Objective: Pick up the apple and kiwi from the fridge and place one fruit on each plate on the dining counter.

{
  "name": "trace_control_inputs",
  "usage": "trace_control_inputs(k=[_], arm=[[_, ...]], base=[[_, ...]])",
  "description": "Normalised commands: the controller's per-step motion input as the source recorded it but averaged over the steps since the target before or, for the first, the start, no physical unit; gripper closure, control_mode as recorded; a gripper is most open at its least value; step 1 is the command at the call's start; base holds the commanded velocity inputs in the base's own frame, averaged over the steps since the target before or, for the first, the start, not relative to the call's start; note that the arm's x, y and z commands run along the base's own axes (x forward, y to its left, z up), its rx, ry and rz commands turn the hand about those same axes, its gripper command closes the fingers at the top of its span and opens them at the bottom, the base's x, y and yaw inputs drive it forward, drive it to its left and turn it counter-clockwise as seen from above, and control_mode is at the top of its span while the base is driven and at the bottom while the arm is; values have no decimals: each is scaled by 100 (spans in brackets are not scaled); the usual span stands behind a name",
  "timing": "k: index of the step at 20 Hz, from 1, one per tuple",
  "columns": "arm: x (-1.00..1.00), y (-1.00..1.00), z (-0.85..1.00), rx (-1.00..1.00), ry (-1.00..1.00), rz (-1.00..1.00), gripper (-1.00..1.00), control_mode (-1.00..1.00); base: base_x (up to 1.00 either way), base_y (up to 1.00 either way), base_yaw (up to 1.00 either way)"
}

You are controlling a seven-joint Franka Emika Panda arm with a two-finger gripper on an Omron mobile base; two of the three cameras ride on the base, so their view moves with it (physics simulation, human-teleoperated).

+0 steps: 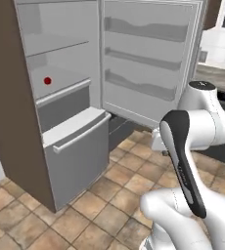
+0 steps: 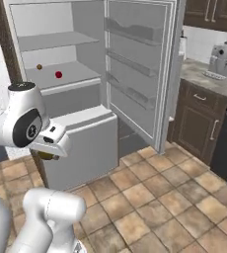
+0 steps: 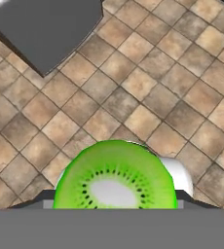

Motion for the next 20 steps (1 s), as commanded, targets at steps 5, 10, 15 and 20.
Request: trace_control_inputs(k=[5,10,15,20], arm=[[0,0,0,0,0,0,100,100],[0,0,0,0,0,0,100,100],[0,0,0,0,0,0,100,100],[0,0,0,0,0,0,100,100]], base=[[-46,-6,-73],[0,-25,-89],[0,-21,-92],[0,-23,-91]])
